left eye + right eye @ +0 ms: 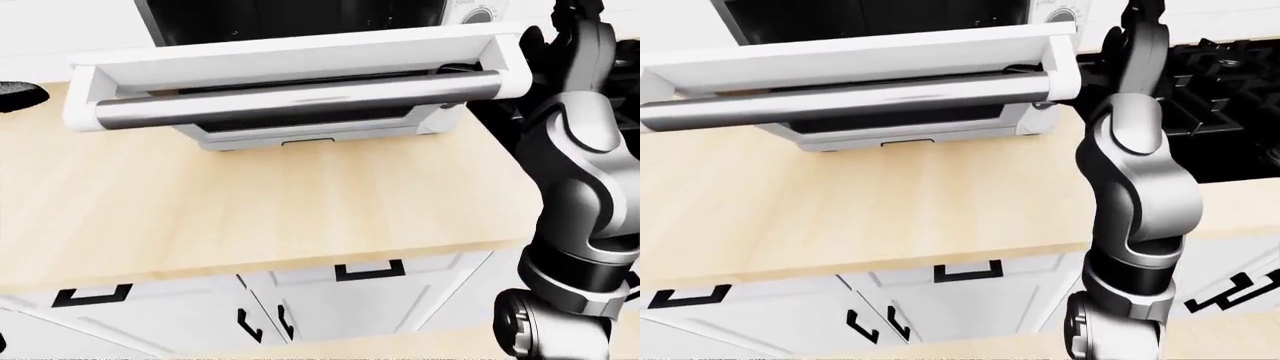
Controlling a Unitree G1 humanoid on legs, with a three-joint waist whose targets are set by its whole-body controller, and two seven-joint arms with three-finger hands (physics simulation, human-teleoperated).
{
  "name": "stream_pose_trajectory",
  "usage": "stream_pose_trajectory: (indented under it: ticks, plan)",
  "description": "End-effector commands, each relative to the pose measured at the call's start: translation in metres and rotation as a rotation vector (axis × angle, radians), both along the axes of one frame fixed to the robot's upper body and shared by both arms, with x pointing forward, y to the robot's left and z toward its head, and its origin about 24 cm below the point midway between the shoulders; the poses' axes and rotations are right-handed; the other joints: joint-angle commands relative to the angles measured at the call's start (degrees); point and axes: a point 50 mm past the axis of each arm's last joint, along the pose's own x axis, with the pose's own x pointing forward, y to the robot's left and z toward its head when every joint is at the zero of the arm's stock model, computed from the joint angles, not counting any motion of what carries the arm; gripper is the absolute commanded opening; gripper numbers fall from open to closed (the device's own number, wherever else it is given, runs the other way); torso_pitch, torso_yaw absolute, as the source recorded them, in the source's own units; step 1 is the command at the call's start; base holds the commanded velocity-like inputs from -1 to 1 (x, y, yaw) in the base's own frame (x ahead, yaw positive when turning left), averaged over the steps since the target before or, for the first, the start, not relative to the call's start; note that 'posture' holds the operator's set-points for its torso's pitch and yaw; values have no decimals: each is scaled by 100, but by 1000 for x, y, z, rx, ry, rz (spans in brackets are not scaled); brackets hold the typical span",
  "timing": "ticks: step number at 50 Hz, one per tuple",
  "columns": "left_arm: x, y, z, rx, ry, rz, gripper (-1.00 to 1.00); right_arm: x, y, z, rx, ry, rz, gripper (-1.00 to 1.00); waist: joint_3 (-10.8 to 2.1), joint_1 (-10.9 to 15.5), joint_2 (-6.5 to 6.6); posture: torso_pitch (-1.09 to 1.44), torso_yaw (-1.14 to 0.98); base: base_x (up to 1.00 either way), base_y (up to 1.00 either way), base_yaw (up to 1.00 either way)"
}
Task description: Close the toaster oven door.
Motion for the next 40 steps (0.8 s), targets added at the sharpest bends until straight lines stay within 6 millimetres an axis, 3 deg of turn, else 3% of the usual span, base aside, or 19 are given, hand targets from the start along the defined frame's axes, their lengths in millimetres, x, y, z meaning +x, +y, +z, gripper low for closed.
stream_pose_trajectory:
  ticks: [1, 40]
  plan:
    - [-9, -2, 17, 42, -72, 2, 100, -13, 9, 27, -10, -165, 54, 100, -189, 23, -16, 0, 0, 0, 0, 0]
    - [-7, -22, -21, 52, 46, -67, 100, -14, 7, 38, -16, -185, 49, 100, -192, 28, -52, 0, 0, 0, 0, 0]
